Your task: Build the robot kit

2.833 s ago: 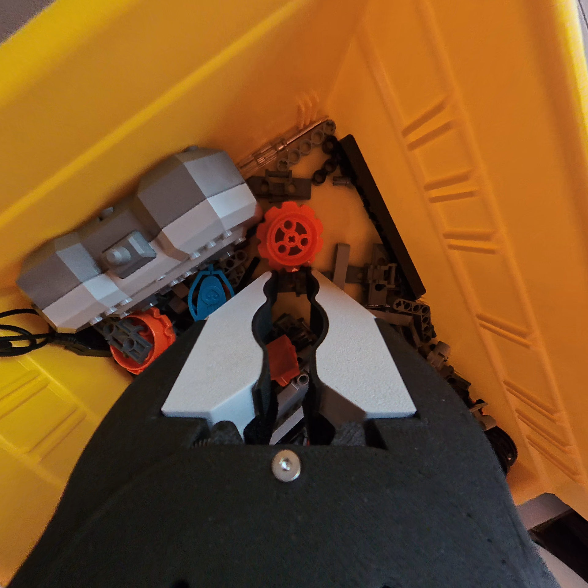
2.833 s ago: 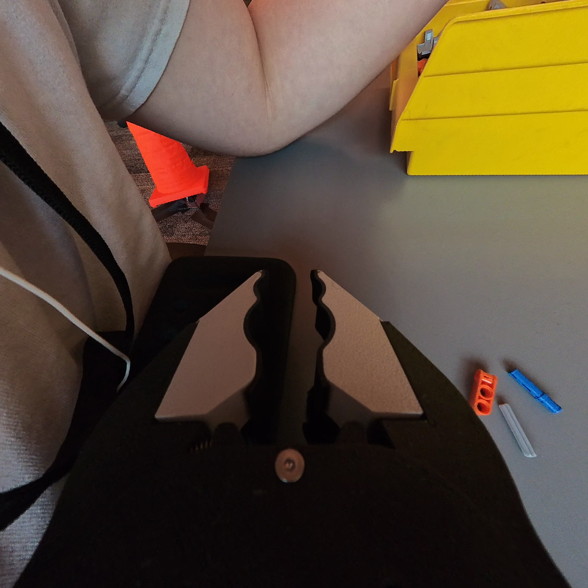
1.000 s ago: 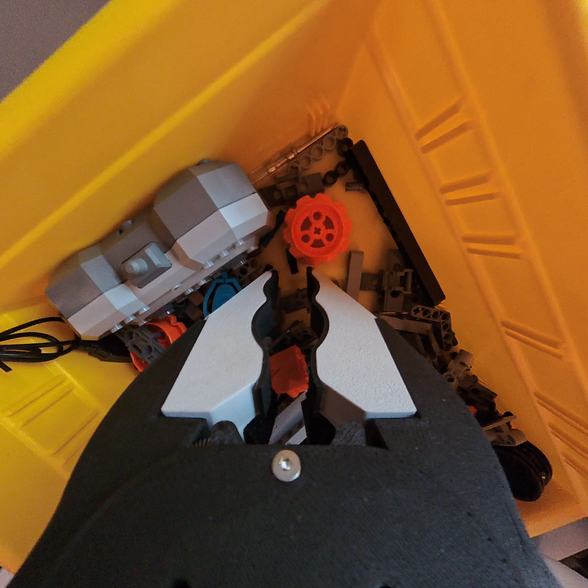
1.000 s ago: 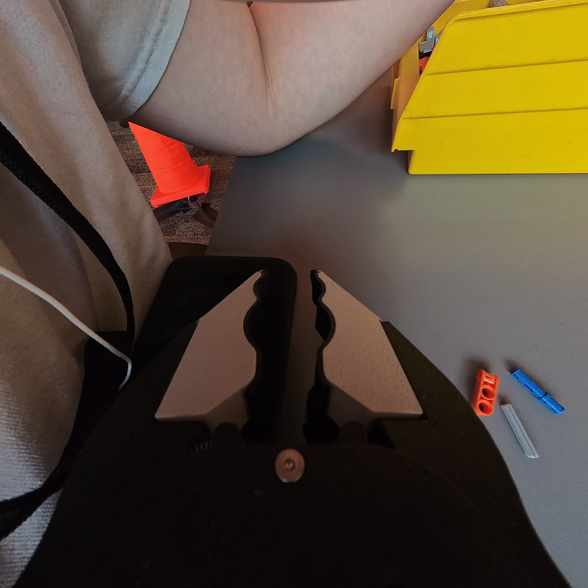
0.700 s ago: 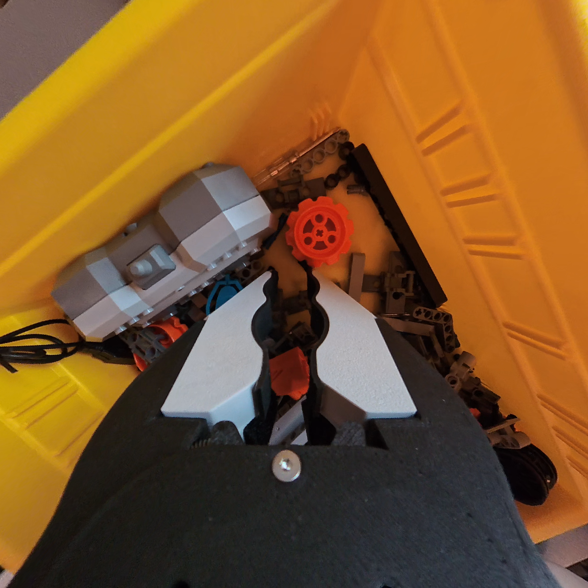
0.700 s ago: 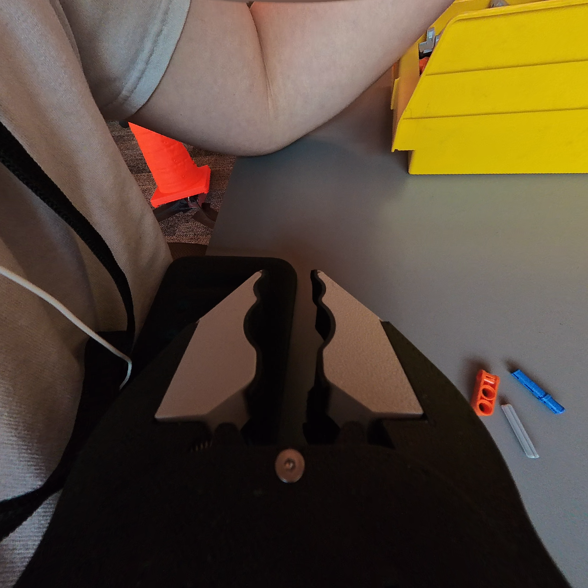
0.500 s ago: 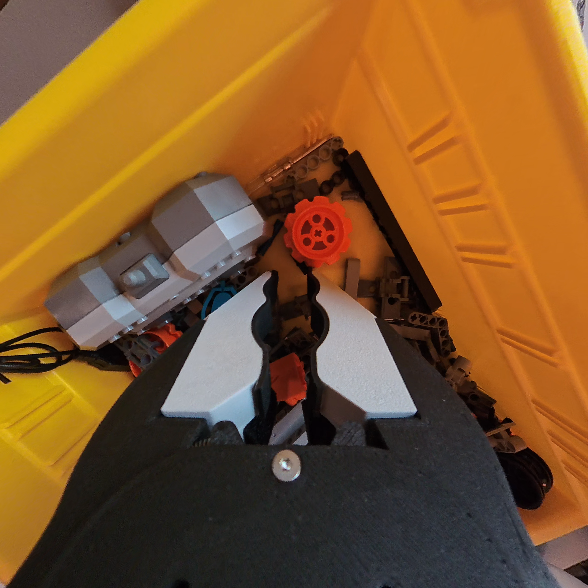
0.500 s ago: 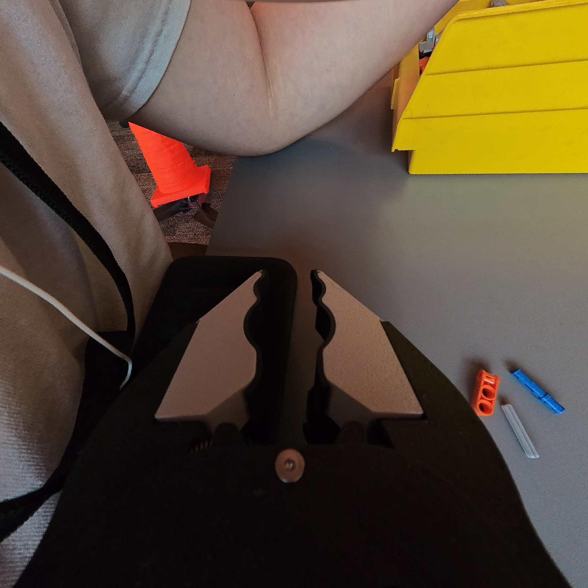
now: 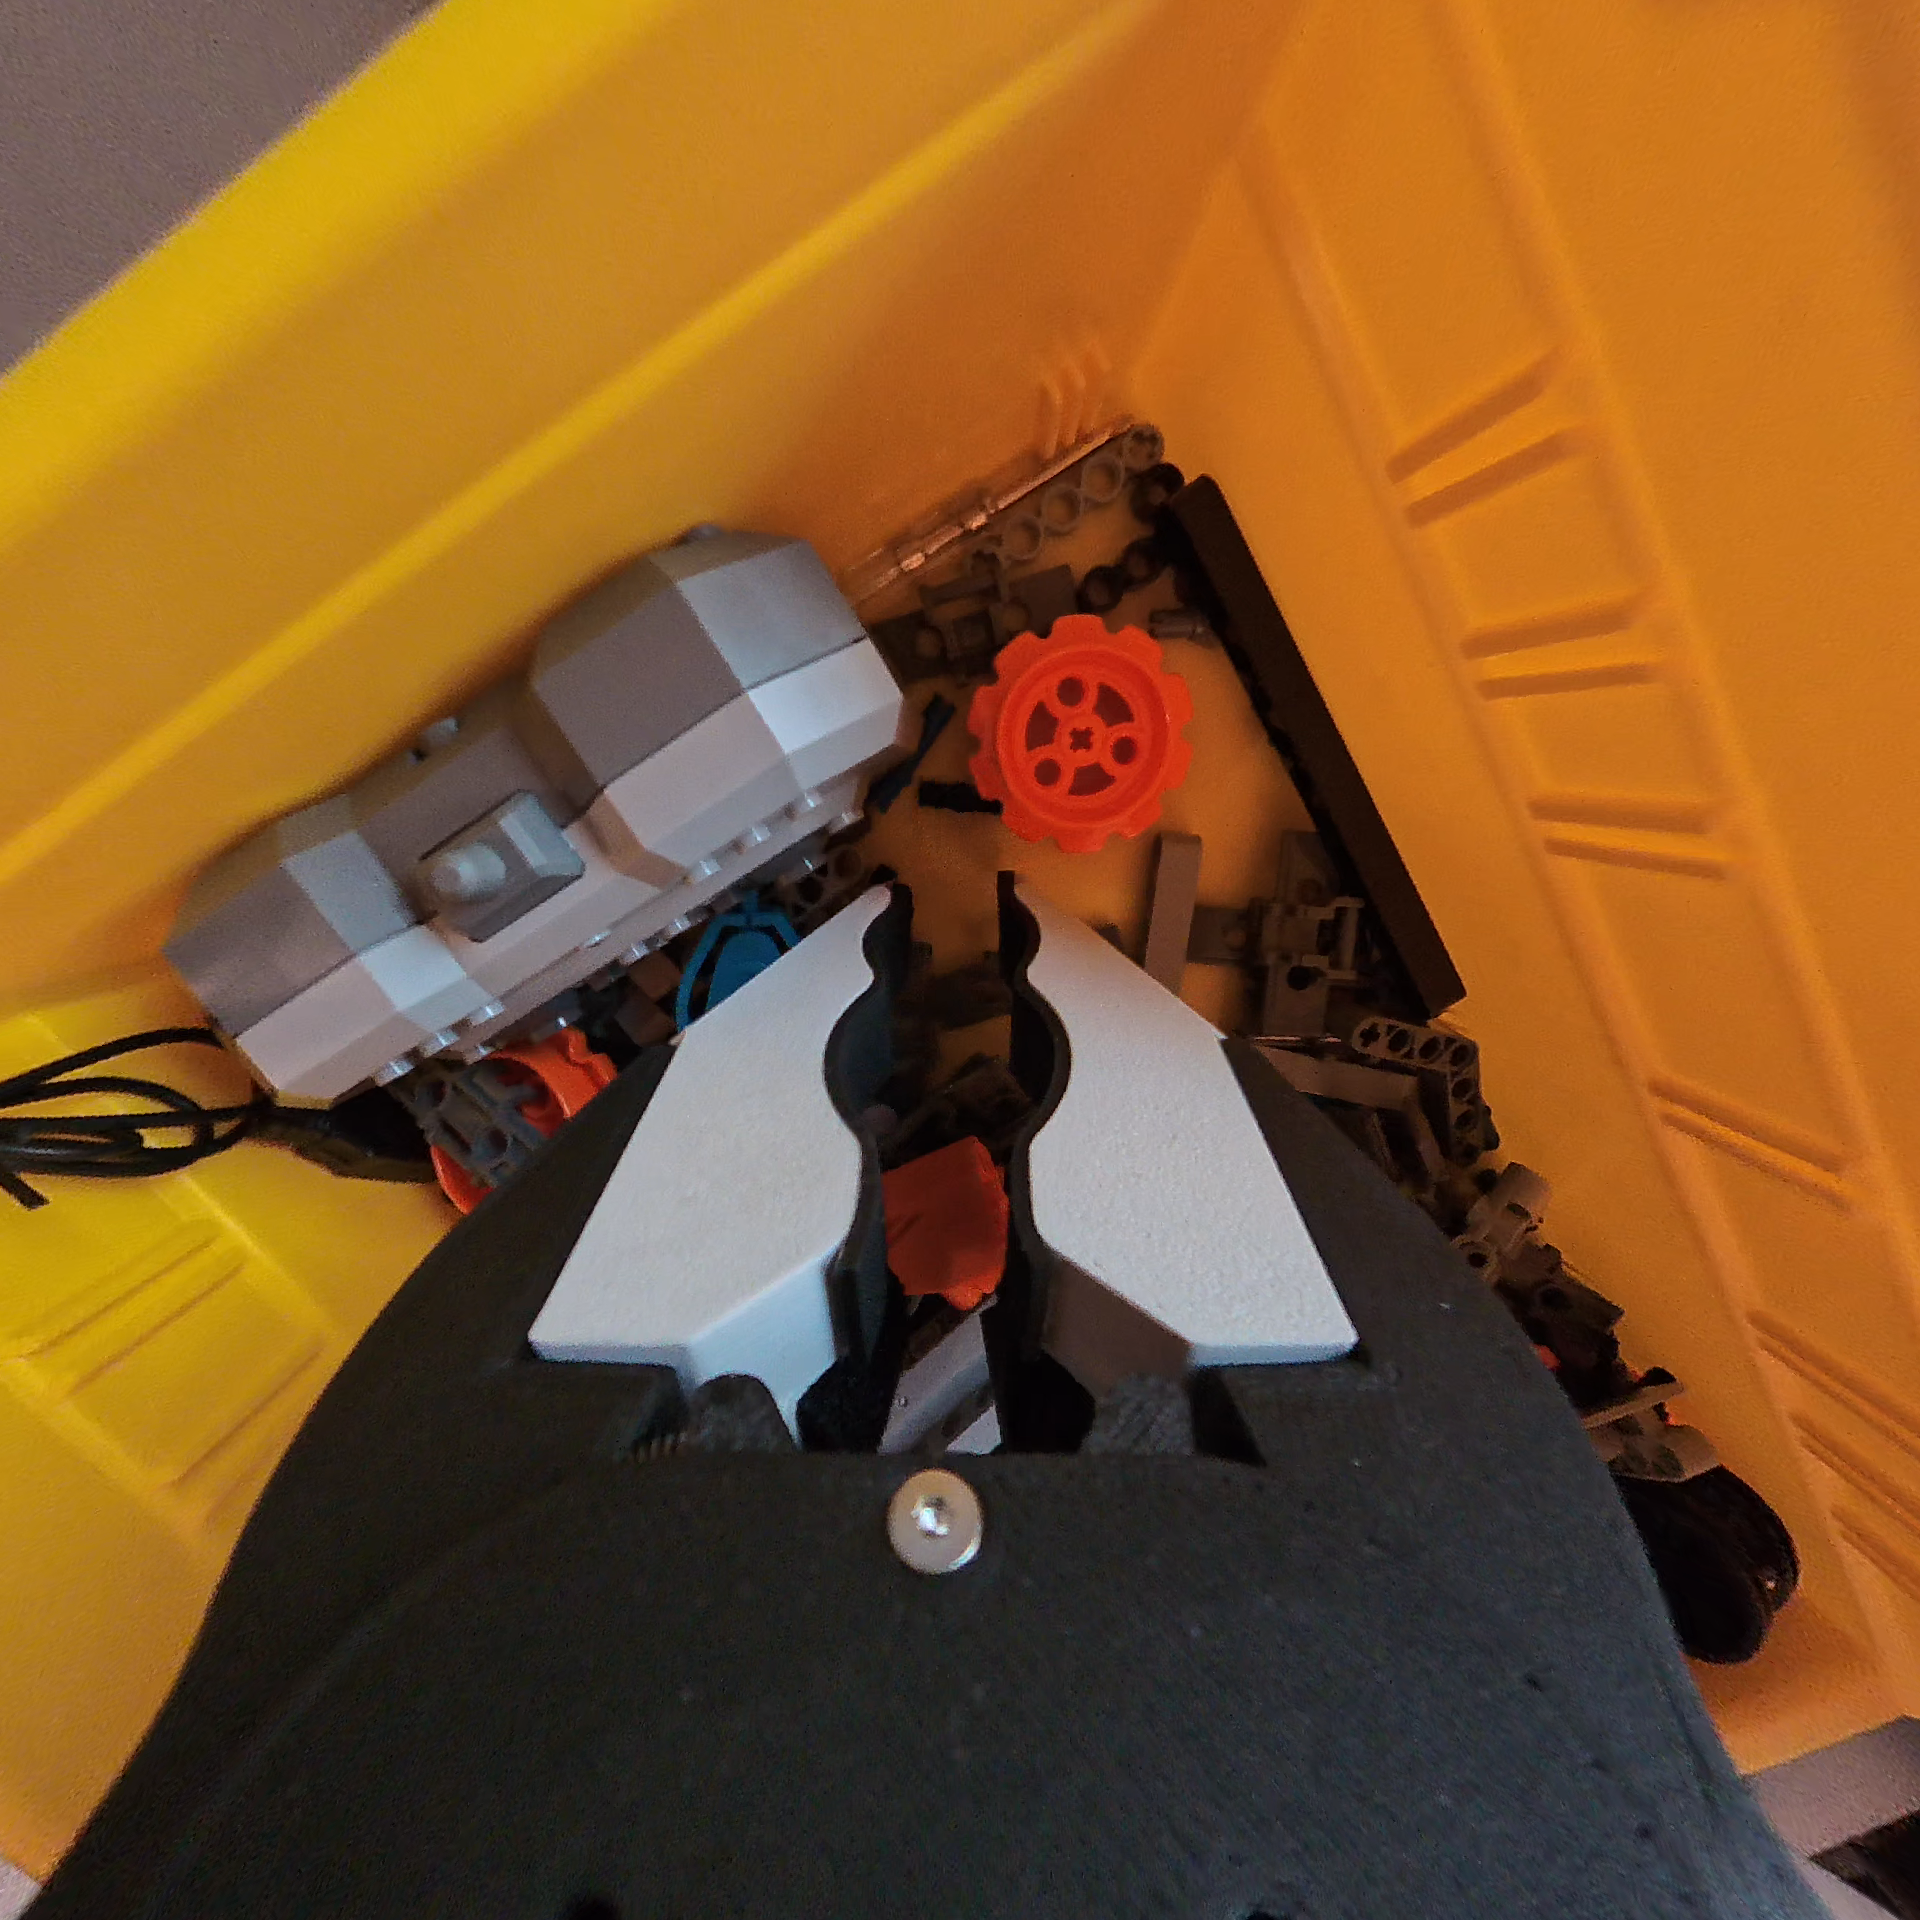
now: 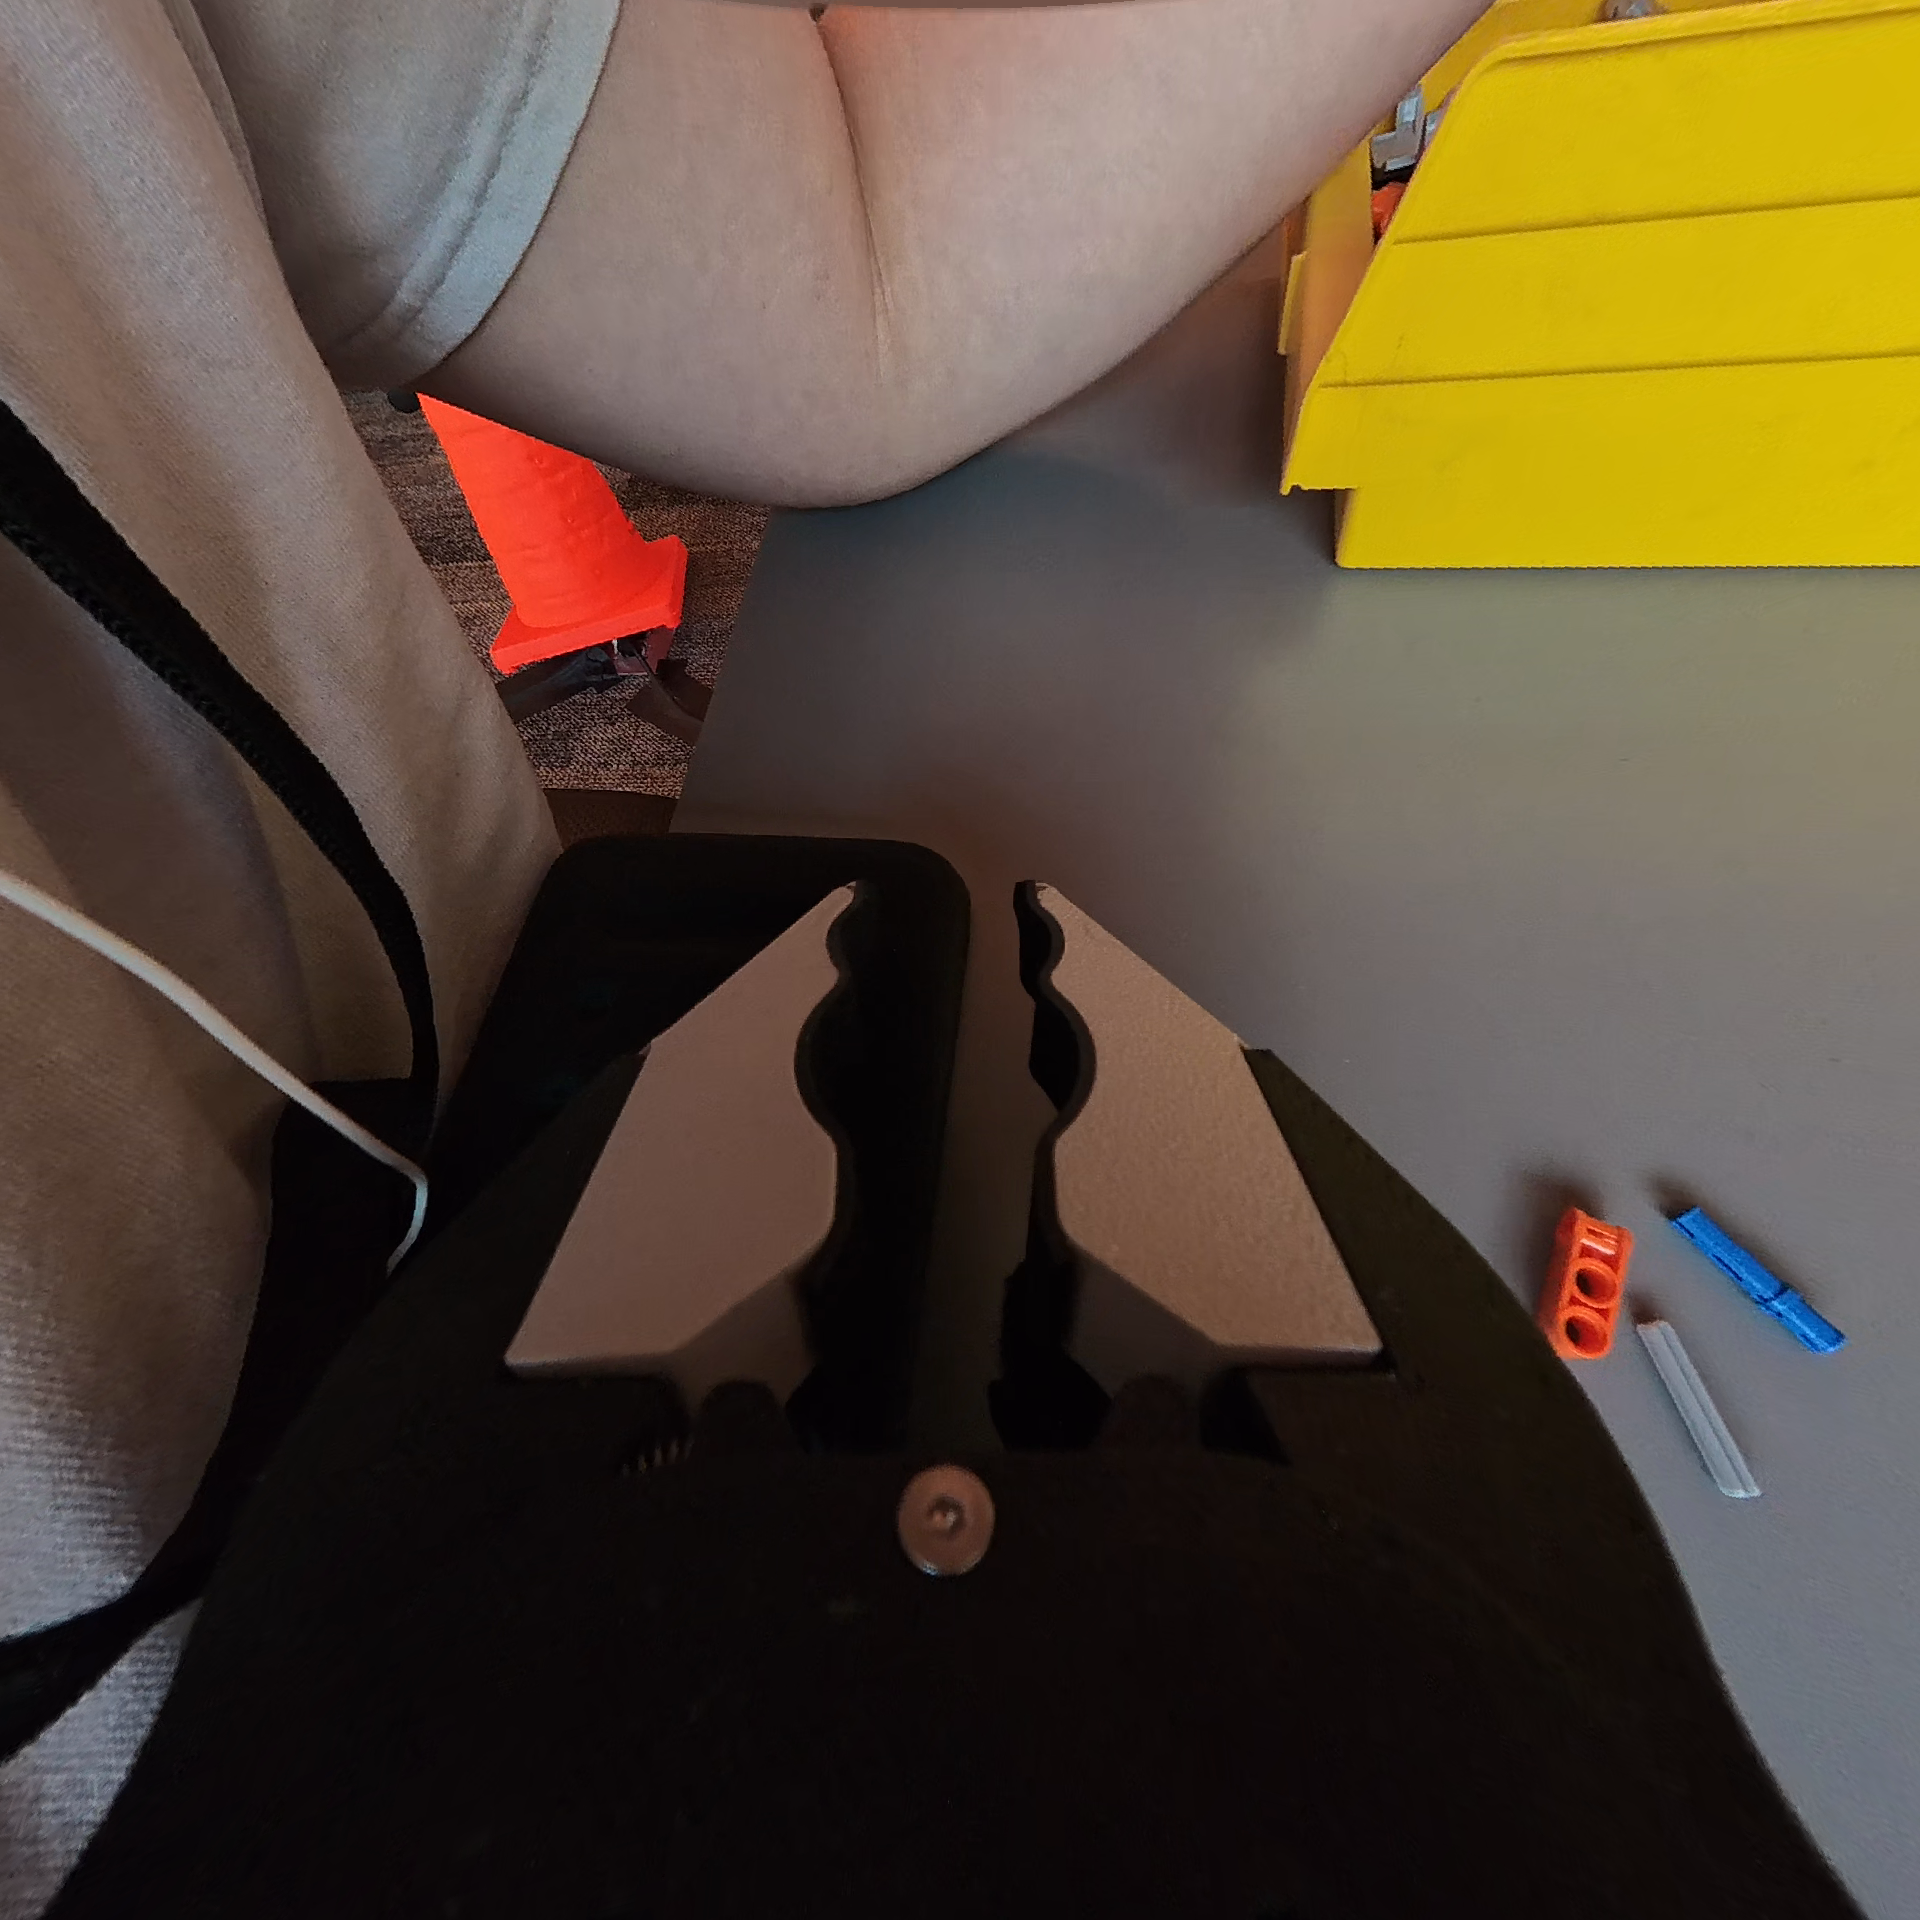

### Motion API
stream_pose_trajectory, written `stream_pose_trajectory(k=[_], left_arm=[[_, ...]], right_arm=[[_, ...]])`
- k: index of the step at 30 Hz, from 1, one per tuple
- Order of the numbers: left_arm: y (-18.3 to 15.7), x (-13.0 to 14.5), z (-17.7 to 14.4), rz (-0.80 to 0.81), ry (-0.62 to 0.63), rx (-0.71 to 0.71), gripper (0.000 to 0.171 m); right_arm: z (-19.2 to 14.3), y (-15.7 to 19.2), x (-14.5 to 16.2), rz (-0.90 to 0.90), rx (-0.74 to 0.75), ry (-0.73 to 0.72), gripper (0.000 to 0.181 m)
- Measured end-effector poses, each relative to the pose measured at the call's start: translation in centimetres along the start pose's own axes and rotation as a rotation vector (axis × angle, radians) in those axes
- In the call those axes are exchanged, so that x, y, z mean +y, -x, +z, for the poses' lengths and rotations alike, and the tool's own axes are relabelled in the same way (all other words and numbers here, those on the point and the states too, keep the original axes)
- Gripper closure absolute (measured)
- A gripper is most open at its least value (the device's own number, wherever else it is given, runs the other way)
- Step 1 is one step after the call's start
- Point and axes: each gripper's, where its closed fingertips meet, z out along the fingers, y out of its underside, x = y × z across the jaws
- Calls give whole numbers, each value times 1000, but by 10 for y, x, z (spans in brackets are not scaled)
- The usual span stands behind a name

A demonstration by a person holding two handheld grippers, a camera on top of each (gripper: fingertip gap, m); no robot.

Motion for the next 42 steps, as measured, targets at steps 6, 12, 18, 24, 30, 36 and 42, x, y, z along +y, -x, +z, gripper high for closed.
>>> stream_pose_trajectory(k=[6, 12, 18, 24, 30, 36, 42], left_arm=[[0, -5, 1, 78, -24, -32, 158], [2, -14, -4, -28, -83, 17, 159], [-3, -17, -4, -24, -90, 30, 157], [-9, -25, -7, -110, -120, 87, 153], [-13, -27, -7, -89, -92, 48, 156], [-15, -24, 0, -95, -54, 44, 167], [-16, -23, -1, -93, -48, 44, 169]], right_arm=[[0, 0, 0, -2, 0, 0, 154], [0, 0, 0, -4, 1, 0, 154], [0, 0, 0, -2, 0, 0, 154], [0, 0, 0, -2, 0, 1, 154], [0, 0, 0, 0, -1, 1, 154], [0, 0, 0, -2, 0, 0, 154], [0, 0, 0, 2, -2, -1, 154]])
